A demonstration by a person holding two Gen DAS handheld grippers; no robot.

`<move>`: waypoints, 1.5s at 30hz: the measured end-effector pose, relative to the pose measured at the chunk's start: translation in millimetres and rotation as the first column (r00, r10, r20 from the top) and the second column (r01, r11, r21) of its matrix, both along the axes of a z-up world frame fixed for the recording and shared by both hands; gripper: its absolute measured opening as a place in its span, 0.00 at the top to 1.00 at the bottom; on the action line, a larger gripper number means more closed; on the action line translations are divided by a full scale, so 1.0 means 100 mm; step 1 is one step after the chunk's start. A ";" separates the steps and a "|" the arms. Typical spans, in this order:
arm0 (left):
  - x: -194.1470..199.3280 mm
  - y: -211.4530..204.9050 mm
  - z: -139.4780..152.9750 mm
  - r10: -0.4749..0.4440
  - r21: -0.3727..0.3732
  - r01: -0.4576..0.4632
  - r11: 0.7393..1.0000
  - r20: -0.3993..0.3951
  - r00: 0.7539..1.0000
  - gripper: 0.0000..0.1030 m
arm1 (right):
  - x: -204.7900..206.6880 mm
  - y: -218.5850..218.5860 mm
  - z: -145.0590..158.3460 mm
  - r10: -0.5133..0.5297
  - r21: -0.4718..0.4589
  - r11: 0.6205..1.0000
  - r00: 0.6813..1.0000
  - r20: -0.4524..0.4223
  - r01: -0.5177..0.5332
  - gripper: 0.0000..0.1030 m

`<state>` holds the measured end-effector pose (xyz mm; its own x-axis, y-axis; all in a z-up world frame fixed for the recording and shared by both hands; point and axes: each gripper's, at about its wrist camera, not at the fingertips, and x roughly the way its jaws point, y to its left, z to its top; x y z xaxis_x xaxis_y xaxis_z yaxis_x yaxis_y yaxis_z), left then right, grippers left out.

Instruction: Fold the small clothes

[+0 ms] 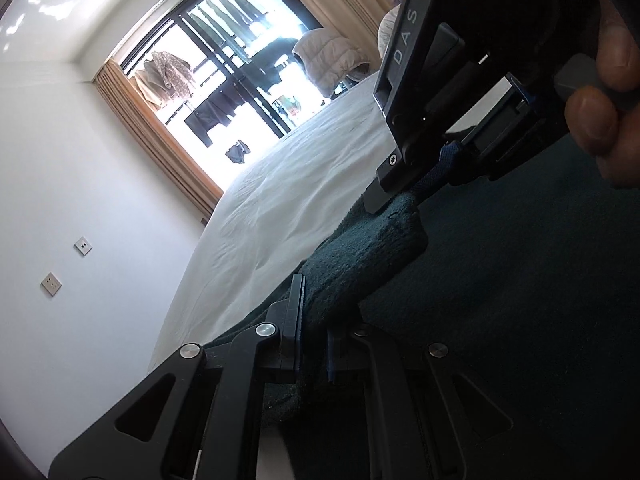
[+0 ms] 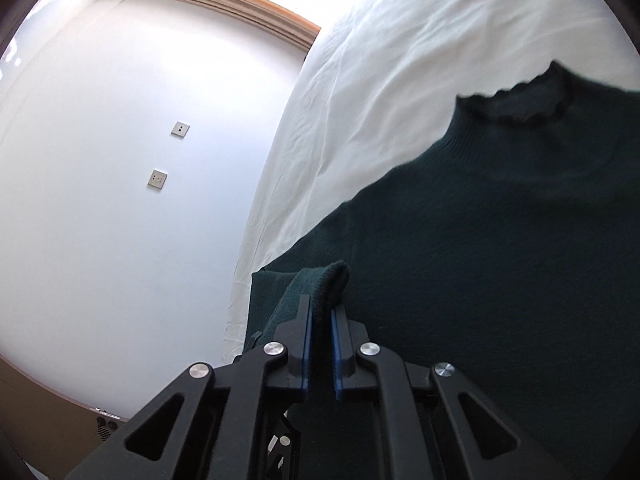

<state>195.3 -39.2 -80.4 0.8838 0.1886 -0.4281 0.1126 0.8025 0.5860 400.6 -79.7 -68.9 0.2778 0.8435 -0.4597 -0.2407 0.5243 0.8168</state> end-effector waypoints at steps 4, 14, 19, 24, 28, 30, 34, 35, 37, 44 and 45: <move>0.12 -0.43 0.07 -0.070 -0.030 0.069 0.997 -0.015 0.997 0.93 | 0.06 -0.57 0.01 -0.067 -0.015 0.998 0.998 0.012 0.068 0.93; -0.09 -0.90 -0.21 -0.200 -0.037 0.196 0.980 -0.173 0.964 0.92 | 0.19 -1.56 -0.49 -0.224 -0.103 0.971 0.973 -0.064 0.217 0.93; -0.21 -0.63 -0.08 -0.151 -0.145 0.128 0.981 -0.155 0.976 0.92 | 0.24 -1.75 -0.60 -0.262 -0.141 0.958 0.962 -0.075 0.250 0.93; 0.12 0.06 -0.02 0.021 -0.273 -0.071 0.959 -0.181 0.983 0.92 | 0.30 -1.81 -0.66 -0.283 -0.164 0.950 0.955 -0.093 0.266 0.93; 0.31 0.65 0.07 0.163 -0.352 -0.214 0.911 -0.167 0.972 0.92 | 0.29 -1.77 -0.75 -0.284 -0.205 0.945 0.951 -0.120 0.256 0.88; 0.41 0.90 0.11 0.214 -0.373 -0.263 0.890 -0.168 0.962 0.92 | 0.27 -1.81 -0.77 -0.292 -0.177 0.948 0.946 -0.142 0.266 0.84; 0.57 1.13 0.07 0.263 -0.330 -0.306 0.893 -0.170 0.950 0.92 | 0.14 -1.81 -0.66 -0.295 -0.173 0.946 0.949 -0.114 0.274 0.59; 0.65 1.16 0.02 0.271 -0.310 -0.320 0.895 -0.190 0.944 0.92 | 0.10 -1.79 -0.64 -0.290 -0.182 0.946 0.952 -0.103 0.268 0.56; 0.76 1.22 -0.15 0.282 -0.288 -0.355 0.889 -0.265 0.922 0.92 | 0.06 -1.74 -0.63 -0.274 -0.219 0.943 0.958 -0.089 0.250 0.56; 0.83 1.20 -0.48 0.305 -0.148 -0.357 0.923 -0.286 0.908 0.92 | 0.11 -1.84 -0.72 -0.336 -0.301 0.904 0.940 -0.060 0.304 0.93; 0.83 1.21 -0.49 0.305 -0.145 -0.356 0.923 -0.284 0.909 0.92 | 0.10 -1.85 -0.71 -0.349 -0.315 0.894 0.936 -0.046 0.318 0.94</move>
<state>278.7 82.0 -129.5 0.6432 0.3443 -0.6840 -0.0556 0.9119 0.4067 410.6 -265.0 -140.2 0.4589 0.5290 -0.7139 0.0643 0.7816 0.6205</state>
